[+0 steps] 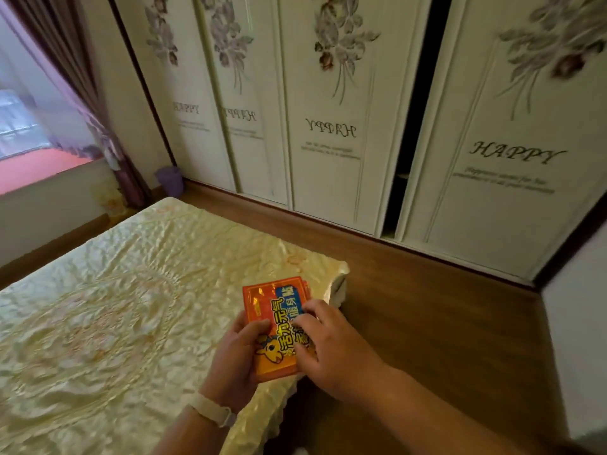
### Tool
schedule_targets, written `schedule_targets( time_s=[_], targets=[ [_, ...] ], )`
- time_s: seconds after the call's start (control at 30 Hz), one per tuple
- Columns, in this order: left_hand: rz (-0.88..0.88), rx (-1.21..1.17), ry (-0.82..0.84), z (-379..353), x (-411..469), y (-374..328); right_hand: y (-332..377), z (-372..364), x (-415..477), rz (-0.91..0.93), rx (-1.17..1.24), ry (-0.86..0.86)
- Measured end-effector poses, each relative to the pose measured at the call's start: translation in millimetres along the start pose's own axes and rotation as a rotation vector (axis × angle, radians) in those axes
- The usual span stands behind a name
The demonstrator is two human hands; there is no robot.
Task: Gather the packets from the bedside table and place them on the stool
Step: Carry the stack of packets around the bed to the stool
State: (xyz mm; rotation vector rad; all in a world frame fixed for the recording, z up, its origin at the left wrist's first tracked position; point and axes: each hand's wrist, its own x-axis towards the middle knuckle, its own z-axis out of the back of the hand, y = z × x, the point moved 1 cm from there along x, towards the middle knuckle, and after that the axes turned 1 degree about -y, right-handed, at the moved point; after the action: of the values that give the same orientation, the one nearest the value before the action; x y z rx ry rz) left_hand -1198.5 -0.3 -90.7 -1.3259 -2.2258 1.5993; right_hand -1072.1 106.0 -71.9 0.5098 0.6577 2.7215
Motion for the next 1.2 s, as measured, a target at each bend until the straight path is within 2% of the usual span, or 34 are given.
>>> schedule_targets(
  time_s=[0.4, 0.73, 0.97, 1.2],
  targets=[
    [0.077, 0.106, 0.25, -70.1, 179.2, -48.7, -86.7, 29.3, 122.3, -0.29, -0.108, -0.048],
    [0.144, 0.192, 0.439, -169.6, 264.7, -37.8, -167.5, 73.1, 138.0, -0.44, -0.173, -0.194],
    [0.182, 0.249, 0.45, -250.3, 308.5, -2.3, -254.6, 105.9, 128.9, -0.513, -0.148, -0.196],
    [0.167, 0.285, 0.412, -365.9, 351.7, 28.2, -368.9, 169.6, 125.8, -0.495, -0.106, -0.242]
  ],
)
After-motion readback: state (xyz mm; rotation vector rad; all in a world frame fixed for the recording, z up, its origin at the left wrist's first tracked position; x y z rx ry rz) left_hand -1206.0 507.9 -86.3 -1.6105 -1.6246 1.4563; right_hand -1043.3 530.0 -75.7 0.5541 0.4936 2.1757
